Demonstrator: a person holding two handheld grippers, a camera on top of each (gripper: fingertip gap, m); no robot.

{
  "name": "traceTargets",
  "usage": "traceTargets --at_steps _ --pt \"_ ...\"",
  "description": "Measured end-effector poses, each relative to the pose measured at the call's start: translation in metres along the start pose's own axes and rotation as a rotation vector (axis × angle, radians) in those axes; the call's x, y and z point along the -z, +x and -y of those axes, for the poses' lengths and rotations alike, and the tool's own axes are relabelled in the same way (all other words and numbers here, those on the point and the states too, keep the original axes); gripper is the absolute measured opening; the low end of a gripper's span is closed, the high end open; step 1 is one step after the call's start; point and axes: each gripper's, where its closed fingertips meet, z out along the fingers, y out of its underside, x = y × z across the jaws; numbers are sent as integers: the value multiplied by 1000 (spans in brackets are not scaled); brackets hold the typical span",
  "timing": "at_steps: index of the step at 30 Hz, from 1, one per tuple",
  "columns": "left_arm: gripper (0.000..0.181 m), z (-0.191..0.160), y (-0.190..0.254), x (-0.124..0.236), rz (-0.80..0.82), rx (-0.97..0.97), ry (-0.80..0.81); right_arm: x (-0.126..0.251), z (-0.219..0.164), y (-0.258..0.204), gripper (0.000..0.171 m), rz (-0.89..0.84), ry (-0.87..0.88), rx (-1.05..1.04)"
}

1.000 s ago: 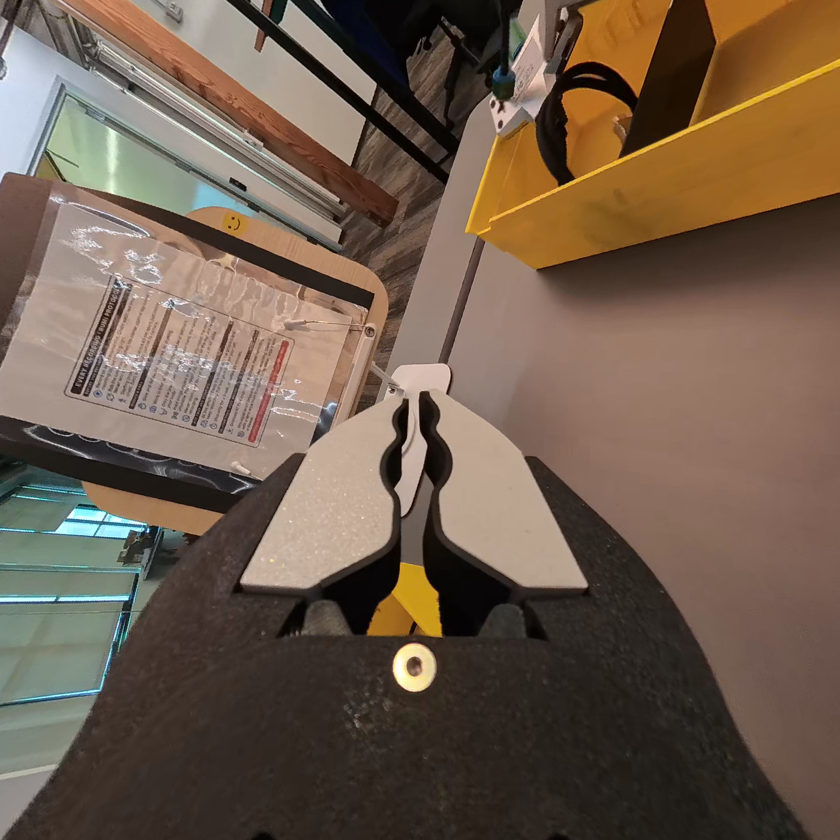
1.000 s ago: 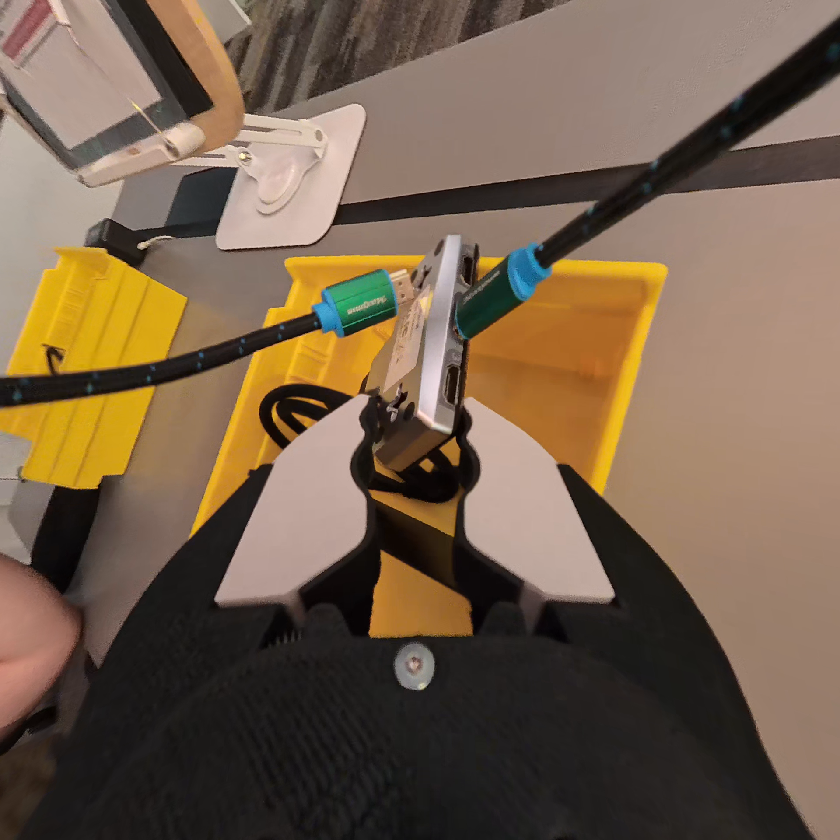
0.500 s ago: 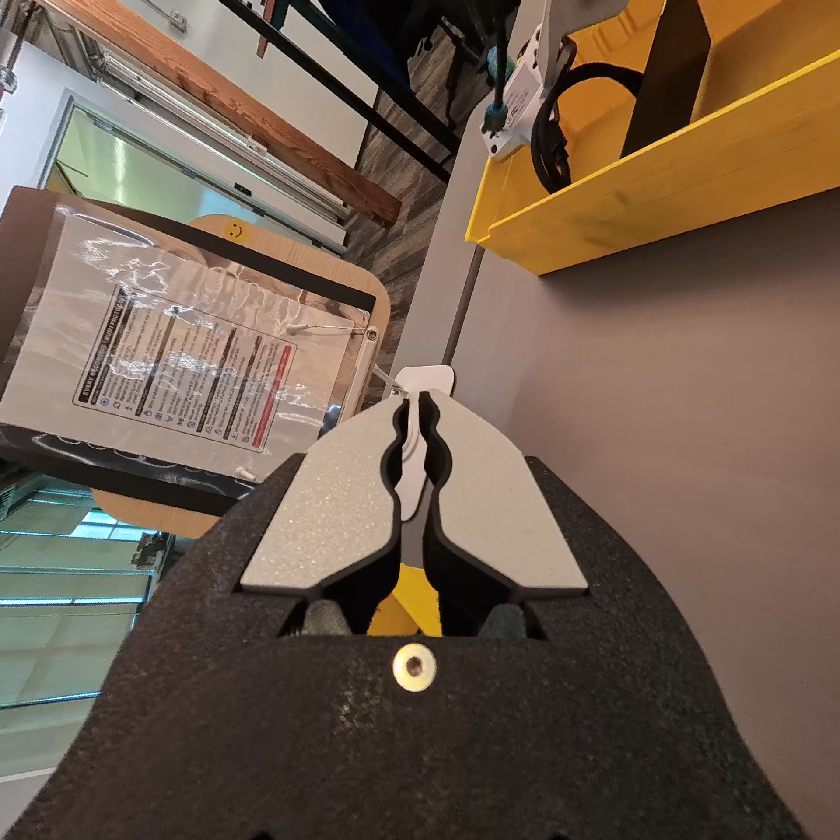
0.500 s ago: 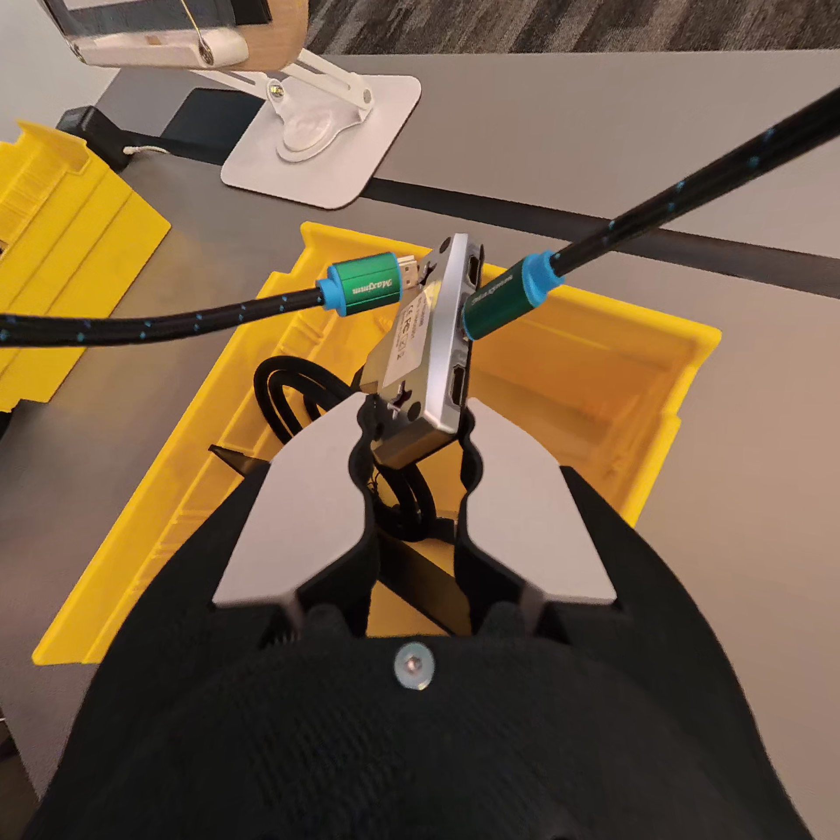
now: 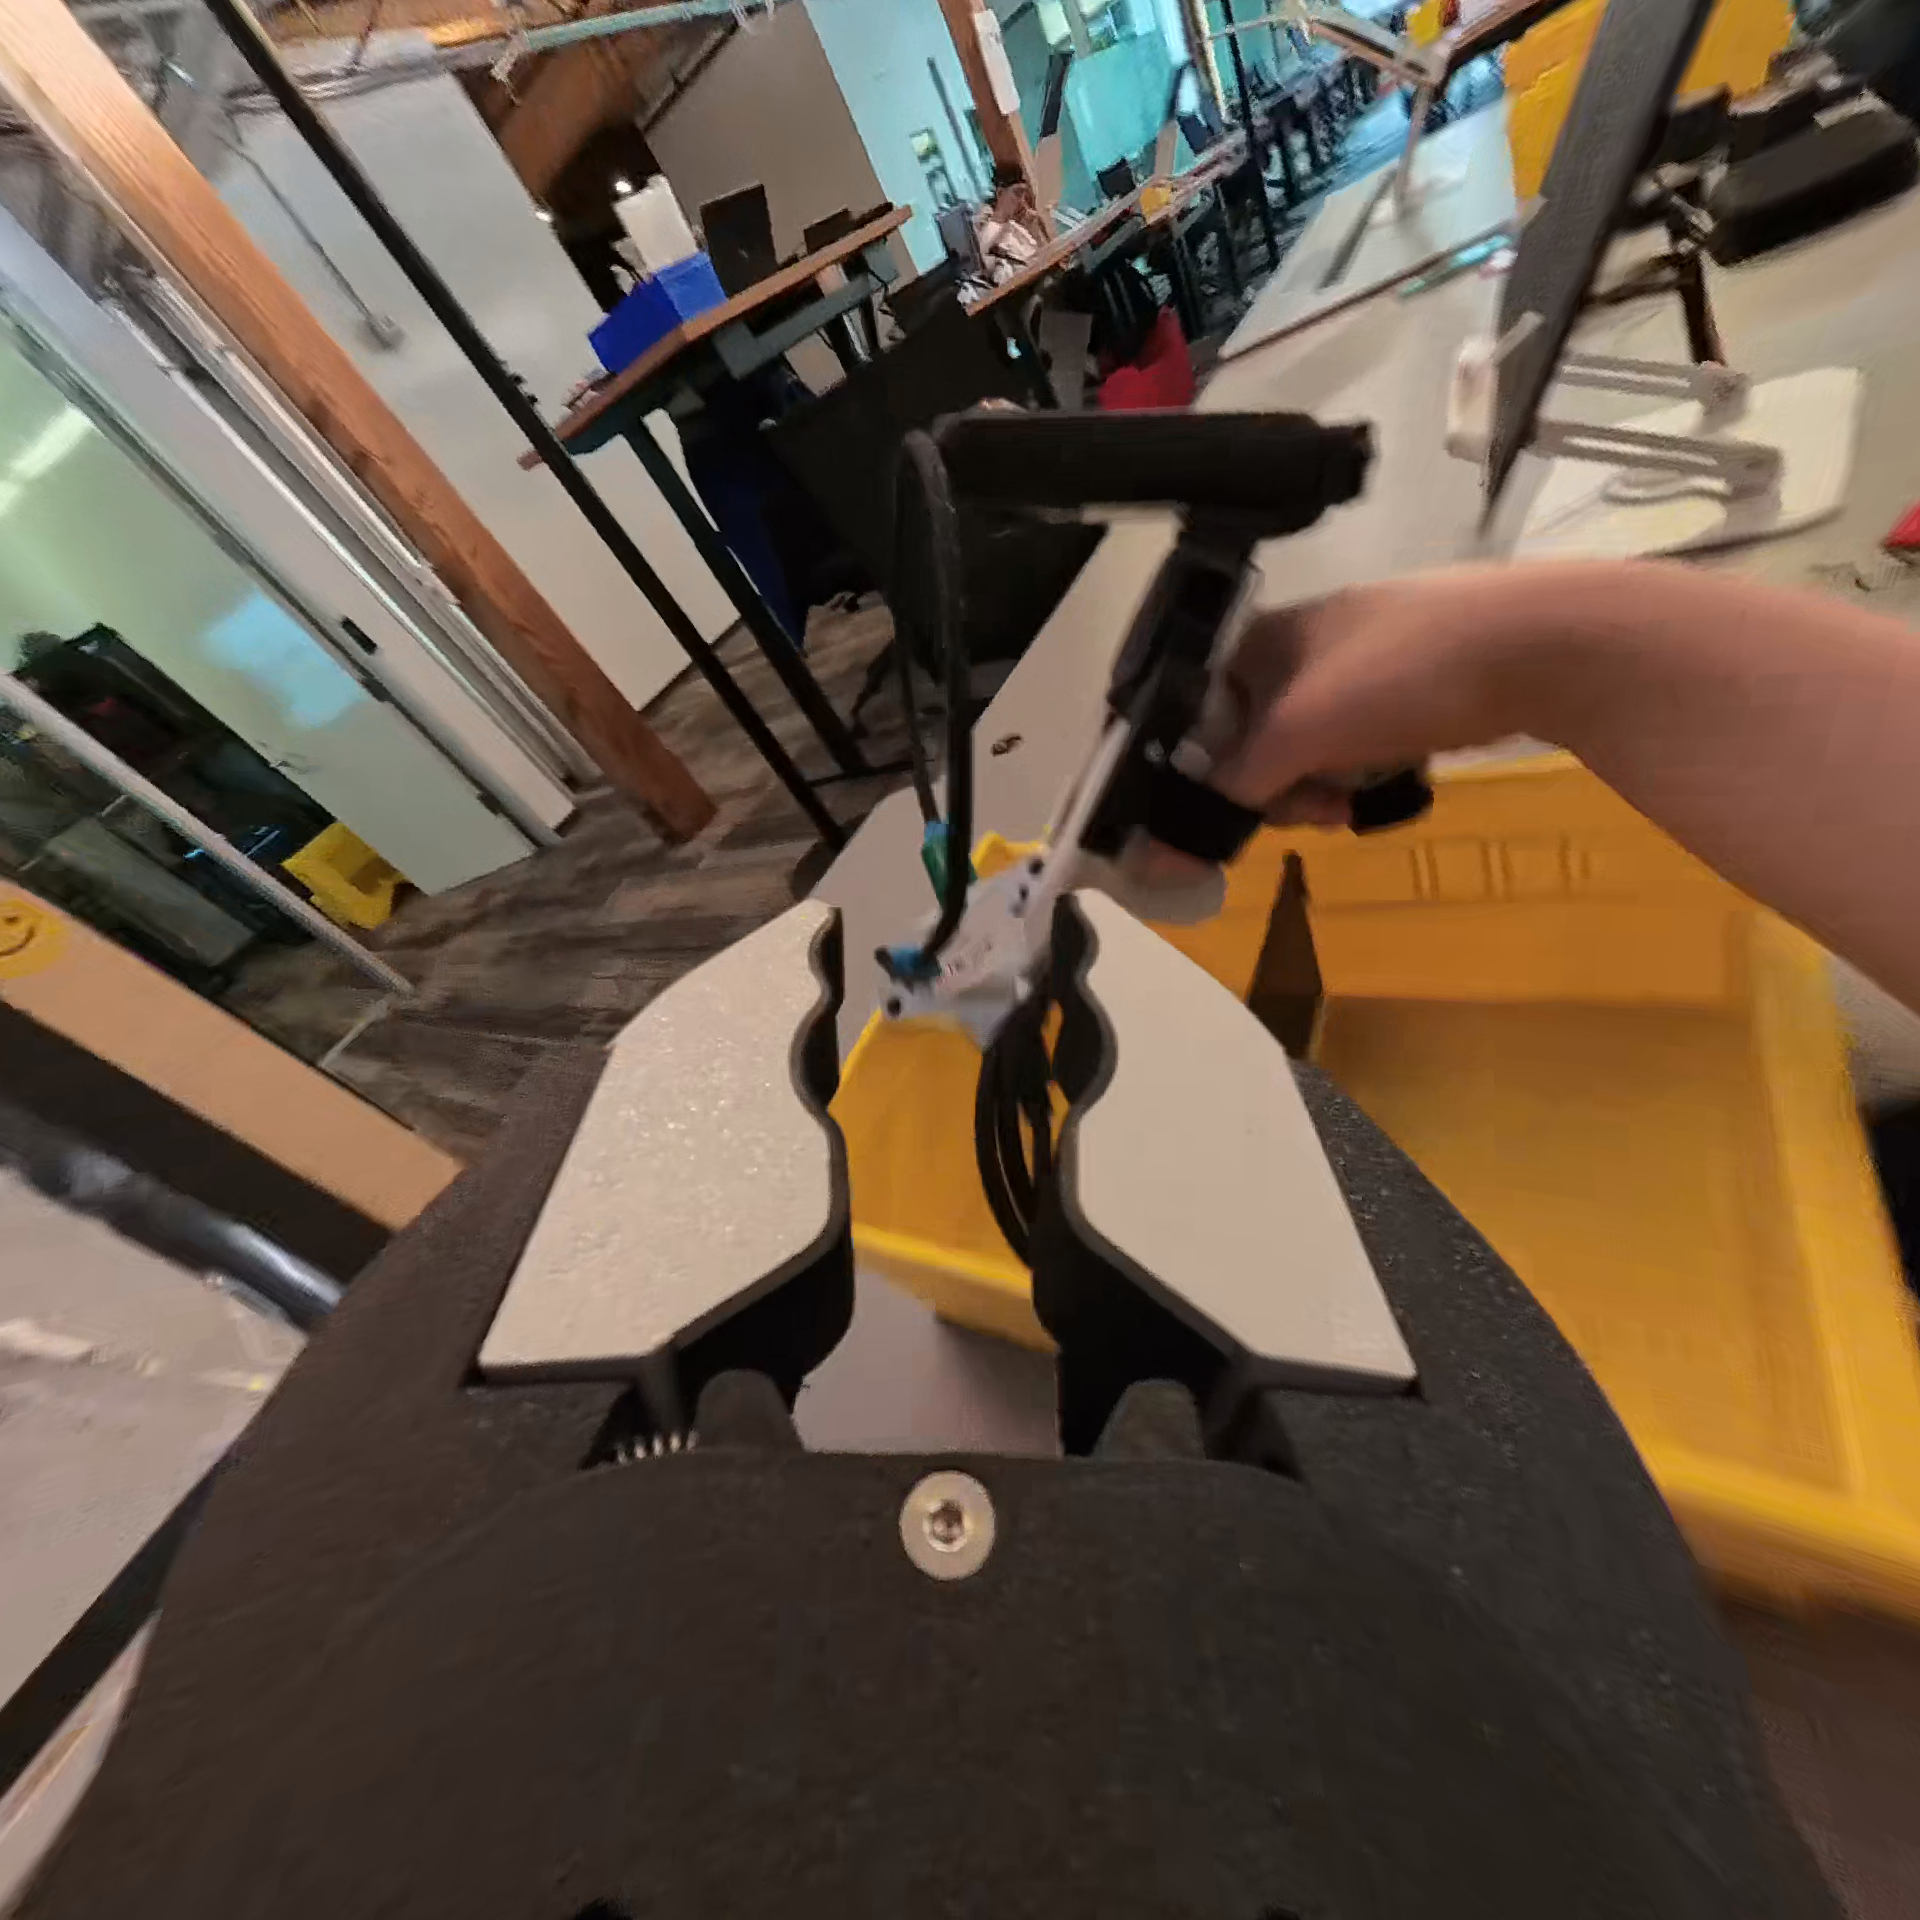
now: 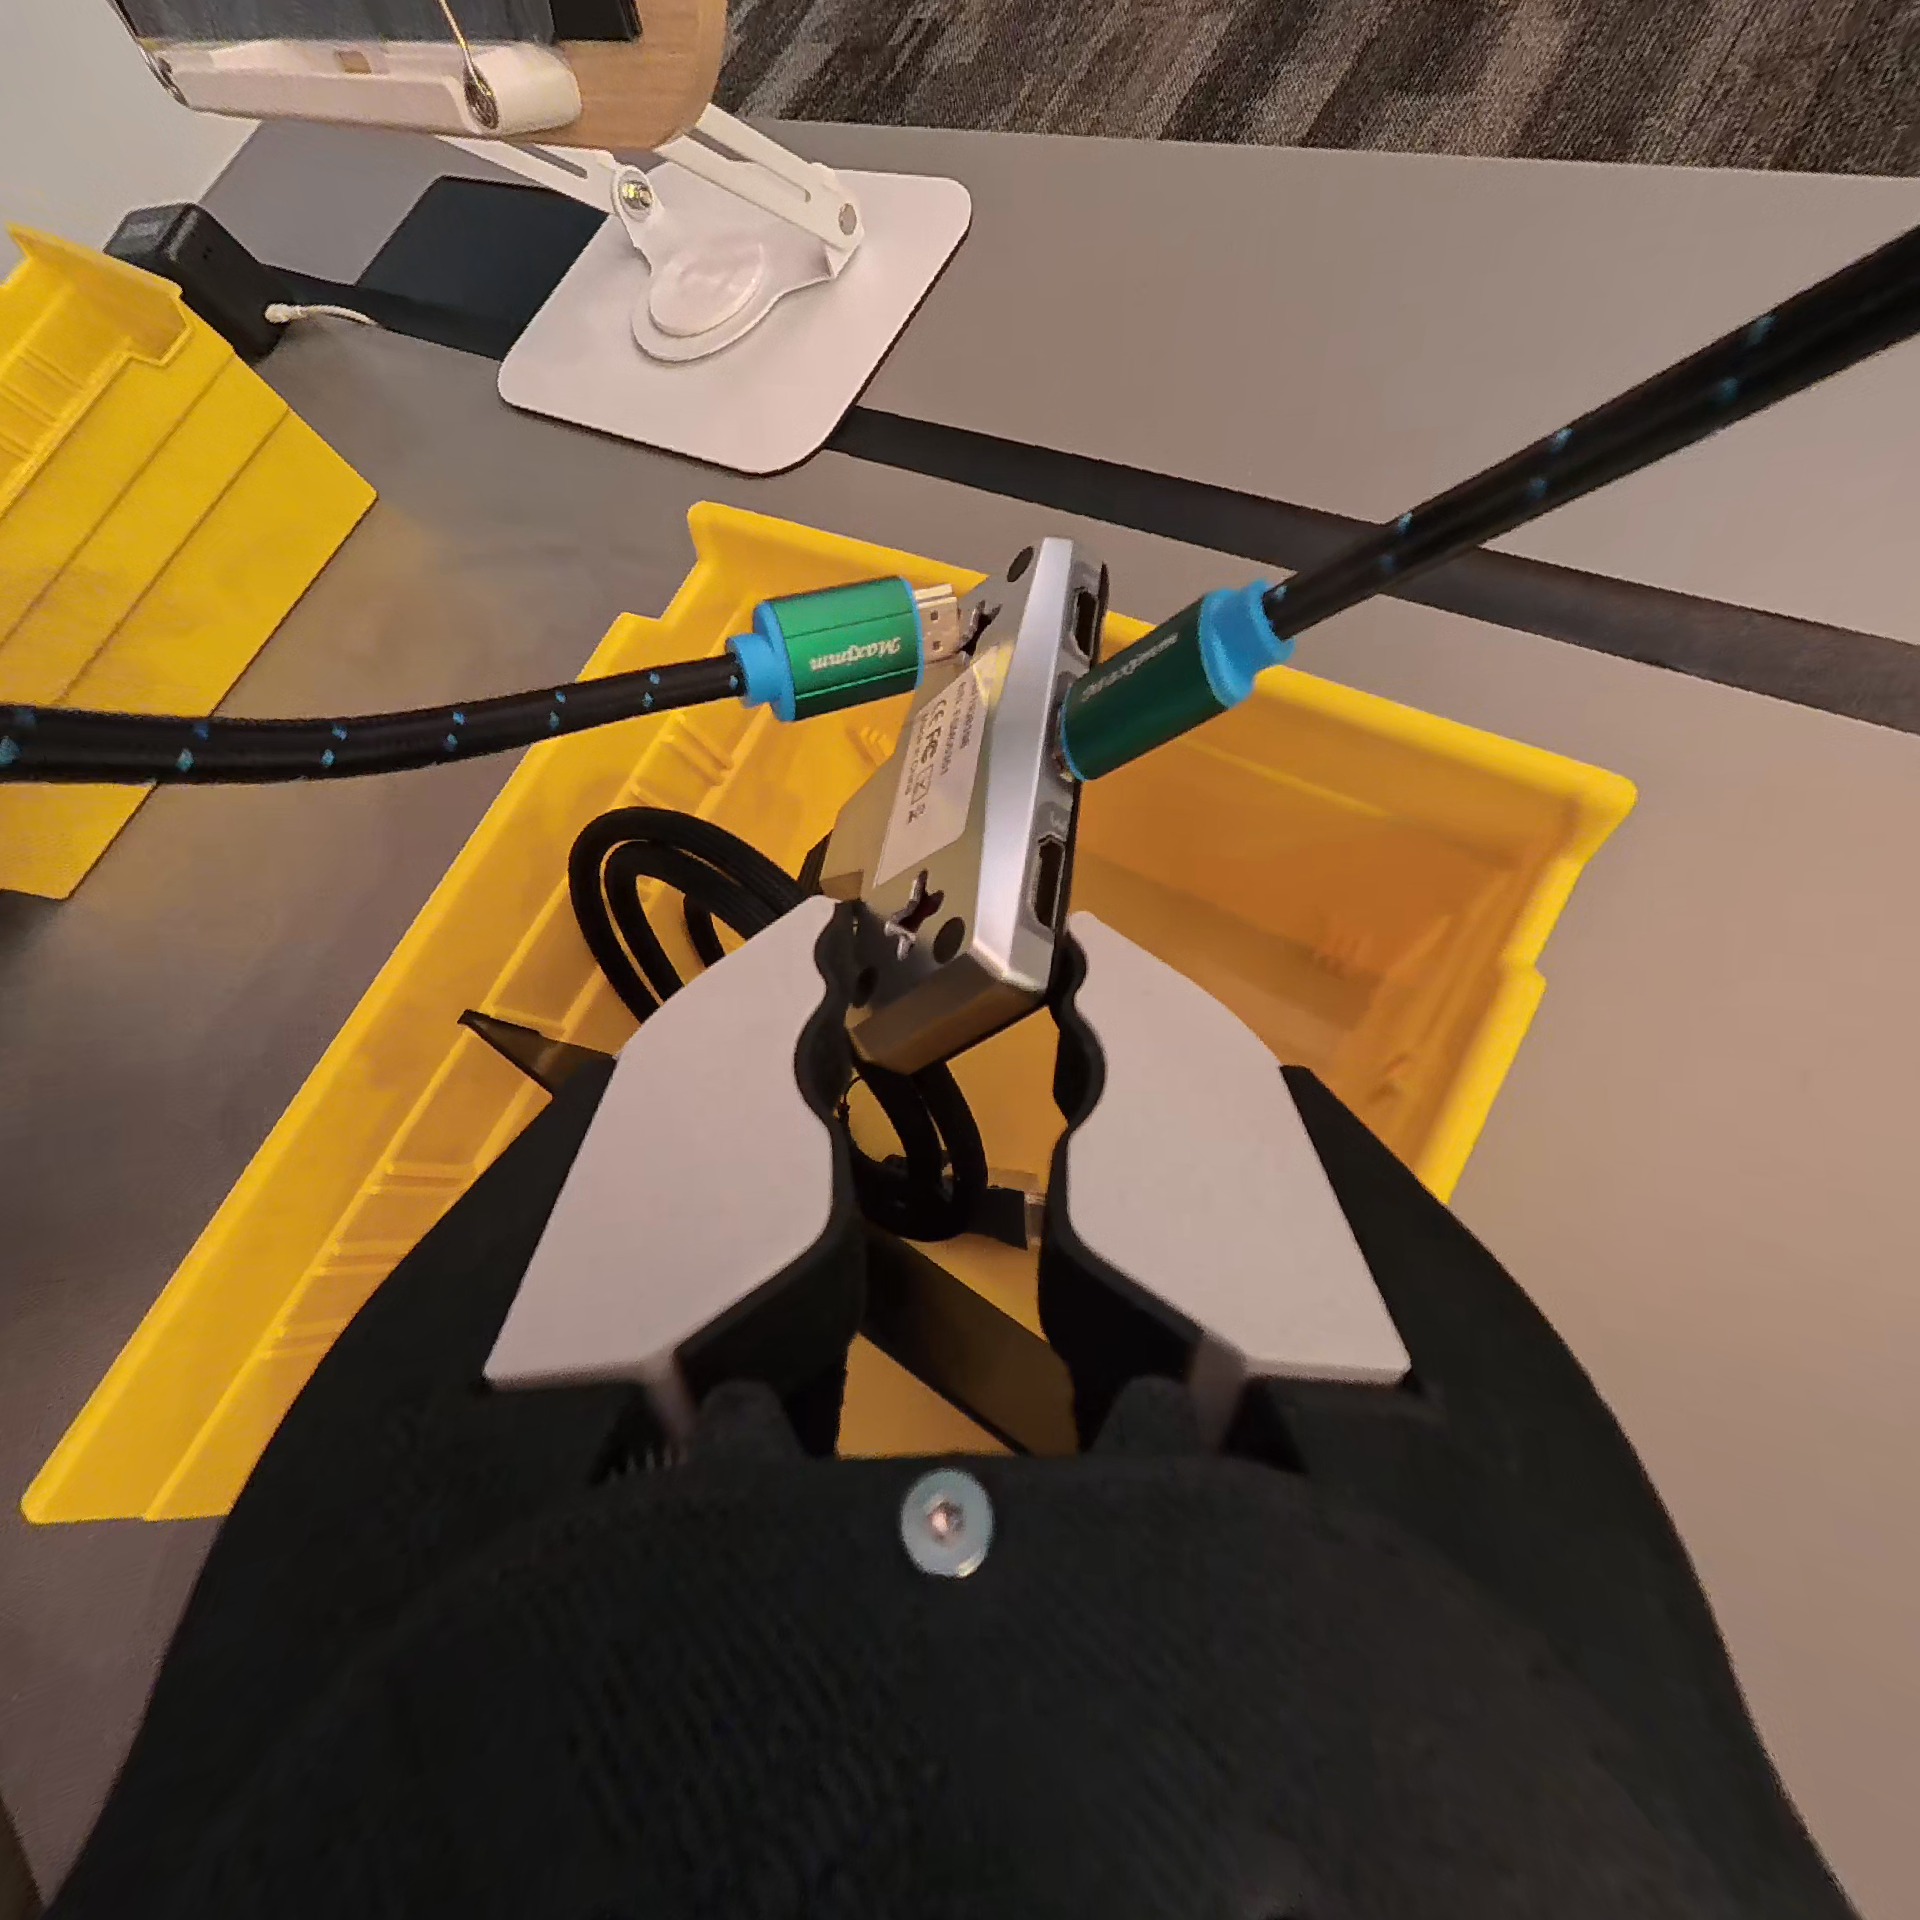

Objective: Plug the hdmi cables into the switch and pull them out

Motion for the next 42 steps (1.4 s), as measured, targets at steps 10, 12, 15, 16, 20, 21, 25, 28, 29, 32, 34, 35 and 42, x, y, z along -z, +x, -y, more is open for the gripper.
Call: traceTargets --at_steps 10,12,15,16,20,21,25,28,29,32,34,35,42 --pt "8 5 3 -93 2 -144 -98 0 1 0 37 12 5 -5" --pt "8 4 2 -93 4 -108 -102 0 1 0 37 15 4 -9" --pt "7 2 -5 -88 29 -36 -105 0 2 -2 37 5 4 6" --pt "7 0 -8 -85 40 -24 -106 1 3 -2 37 6 11 13" --pt "7 -14 -6 -77 38 -122 -184 13 -4 -8 40 0 -44 97" --pt "8 -19 -4 -75 32 -187 -217 21 -5 -10 42 -7 -42 129" --pt "8 -42 9 -64 -36 -409 -331 77 6 -27 43 40 92 166" --pt "8 -58 24 -58 -145 -499 -383 132 31 -25 35 5 348 154" --pt "8 -64 27 -57 -171 -534 -410 148 41 -17 31 -41 442 116" --pt "9 -74 35 -54 -237 -630 -441 172 63 -5 30 -73 651 59" --pt "9 -75 37 -54 -257 -634 -463 156 60 -8 31 -7 612 51" --pt "8 -76 40 -54 -283 -629 -476 141 54 -7 32 6 535 30" --pt "14 -91 48 -62 -338 -657 -560 87 21 30 33 -220 209 13"
